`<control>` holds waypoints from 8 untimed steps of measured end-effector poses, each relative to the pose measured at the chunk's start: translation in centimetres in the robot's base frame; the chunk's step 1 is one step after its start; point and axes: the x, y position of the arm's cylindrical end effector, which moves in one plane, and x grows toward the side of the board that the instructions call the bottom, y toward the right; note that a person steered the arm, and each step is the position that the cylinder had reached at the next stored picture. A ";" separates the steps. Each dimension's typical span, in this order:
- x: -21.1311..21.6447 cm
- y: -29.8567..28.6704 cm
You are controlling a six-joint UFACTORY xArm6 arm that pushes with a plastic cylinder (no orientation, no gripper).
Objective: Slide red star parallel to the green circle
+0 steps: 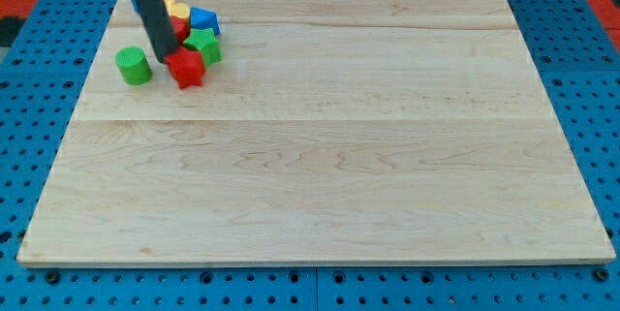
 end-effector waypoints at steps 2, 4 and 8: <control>0.3 1.2; -0.9 -0.2; -6.5 -6.7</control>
